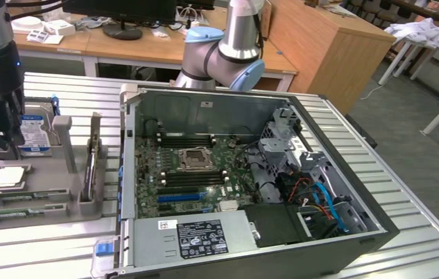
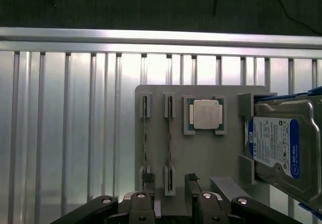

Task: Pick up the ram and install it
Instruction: 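Pick up the ram and move it above insertion slot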

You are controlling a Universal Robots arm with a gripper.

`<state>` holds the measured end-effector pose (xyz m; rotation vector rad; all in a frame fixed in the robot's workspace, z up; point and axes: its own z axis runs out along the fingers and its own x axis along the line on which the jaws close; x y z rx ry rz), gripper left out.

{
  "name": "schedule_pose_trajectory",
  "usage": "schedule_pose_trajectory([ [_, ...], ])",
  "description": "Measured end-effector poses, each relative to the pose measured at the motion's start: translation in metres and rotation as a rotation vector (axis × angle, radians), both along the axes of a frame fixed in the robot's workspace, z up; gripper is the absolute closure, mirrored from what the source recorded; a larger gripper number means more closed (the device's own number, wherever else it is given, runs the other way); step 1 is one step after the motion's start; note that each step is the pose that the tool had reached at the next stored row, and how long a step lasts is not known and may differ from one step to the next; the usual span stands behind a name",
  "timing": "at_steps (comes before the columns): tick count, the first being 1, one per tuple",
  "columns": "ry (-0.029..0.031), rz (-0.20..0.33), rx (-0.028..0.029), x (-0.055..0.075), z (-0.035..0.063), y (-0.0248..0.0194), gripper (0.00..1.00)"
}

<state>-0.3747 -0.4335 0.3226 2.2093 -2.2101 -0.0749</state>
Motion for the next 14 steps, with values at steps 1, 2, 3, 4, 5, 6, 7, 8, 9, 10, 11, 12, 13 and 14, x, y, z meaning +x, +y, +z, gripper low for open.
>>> schedule_pose_trajectory([
  [1,0.0001,0.000,-0.0001,0.000,-0.0007,0.0000,0.63],
  [2,0.0001,0.000,0.0000,0.000,-0.0015,0.0000,0.63],
  [3,0.0000,0.000,0.0000,0.000,-0.0022,0.0000,0.63],
  [4,0.0001,0.000,-0.0001,0.000,-0.0029,0.0000,0.63],
  [5,0.0001,0.000,0.0000,0.000,-0.0037,0.0000,0.63],
  [6,0.0000,0.000,0.0000,0.000,-0.0045,0.0000,0.63],
  [7,0.0000,0.000,0.0000,0.000,-0.0053,0.0000,0.63],
  [8,0.0001,0.000,0.0000,0.000,-0.0062,0.0000,0.63],
  [9,0.0001,0.000,-0.0001,0.000,-0.0070,0.0000,0.63],
  [10,0.0000,0.000,-0.0001,0.000,-0.0079,0.0000,0.63],
  [11,0.0001,0.000,0.0000,0.000,-0.0088,0.0000,0.63],
  [12,0.0000,0.000,0.0000,0.000,-0.0096,0.0000,0.63],
  [13,0.0000,0.000,0.0000,0.000,-0.0104,0.0000,0.63],
  [14,0.0000,0.000,-0.0001,0.000,-0.0112,0.0000,0.63],
])
